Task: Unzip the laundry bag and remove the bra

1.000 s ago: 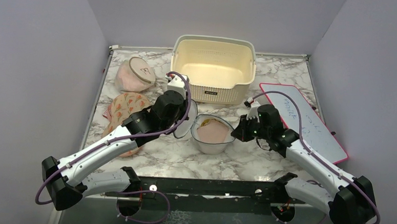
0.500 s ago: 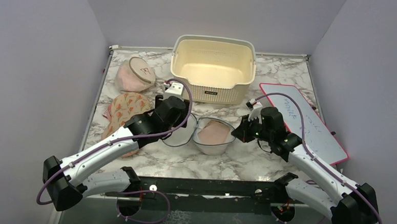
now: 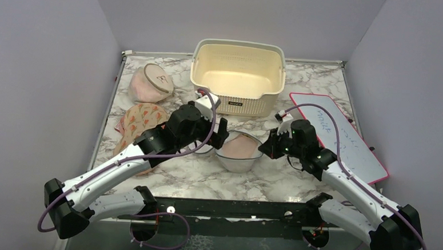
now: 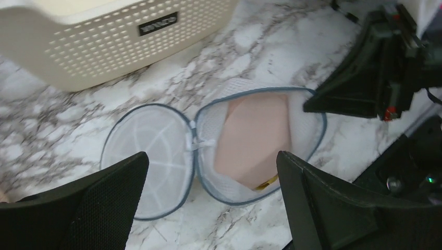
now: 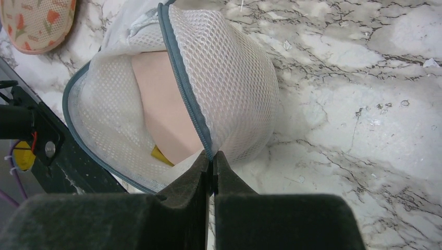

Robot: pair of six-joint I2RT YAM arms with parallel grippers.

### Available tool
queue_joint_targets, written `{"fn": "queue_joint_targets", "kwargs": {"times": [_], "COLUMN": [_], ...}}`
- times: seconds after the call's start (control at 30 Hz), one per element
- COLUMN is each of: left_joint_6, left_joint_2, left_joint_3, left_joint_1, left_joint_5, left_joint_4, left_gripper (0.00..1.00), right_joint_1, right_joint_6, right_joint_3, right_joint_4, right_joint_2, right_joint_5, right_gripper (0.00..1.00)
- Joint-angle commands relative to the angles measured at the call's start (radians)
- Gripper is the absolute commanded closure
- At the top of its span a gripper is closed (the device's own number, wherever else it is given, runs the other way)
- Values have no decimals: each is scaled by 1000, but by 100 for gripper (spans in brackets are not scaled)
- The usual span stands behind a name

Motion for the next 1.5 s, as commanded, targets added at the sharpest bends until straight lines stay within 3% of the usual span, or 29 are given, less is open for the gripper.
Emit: {"fn": "queue_joint_targets", "kwargs": {"times": [0.0,0.1,0.2,0.4,0.63,0.83,0.97,1.07,1.1,1.17,1.27,1.37,1.47], "left_joint_6": [156,272,371,540,574,562,519,458,441,414,395,393,403], "left_joint_2": [105,213,309,445,585,608,551,496,483,470,481,507,530], "left_joint_3": [-13,16,72,140,215,203,168,121,107,95,101,124,135], "left_joint_1": [-3,-37,-46,-40,0,35,34,35,35,34,34,35,34], "left_joint_5": [431,524,514,644,671,684,809,822,808,763,692,631,602], "left_joint_4": [139,124,69,34,46,83,108,166,191,224,239,225,208], "left_gripper": [20,25,21,13,14,29,24,20,23,43,58,71,77], "right_joint_1": [4,4,4,4,3,4,4,4,4,3,4,3,4], "right_joint_6": [1,0,-5,-14,-14,-17,-19,-21,-22,-22,-23,-23,-23], "right_joint_3": [-4,-4,-5,-10,-15,-18,-18,-18,-19,-21,-23,-27,-28], "right_joint_4": [26,29,30,39,43,48,51,55,57,60,60,64,66], "right_joint_2": [-16,-13,-14,-20,-32,-31,-25,-20,-20,-23,-26,-33,-39], "right_joint_5": [38,32,27,10,7,-1,-7,-21,-25,-32,-38,-45,-44], "right_gripper": [99,99,99,99,99,99,99,99,99,99,99,99,99]}}
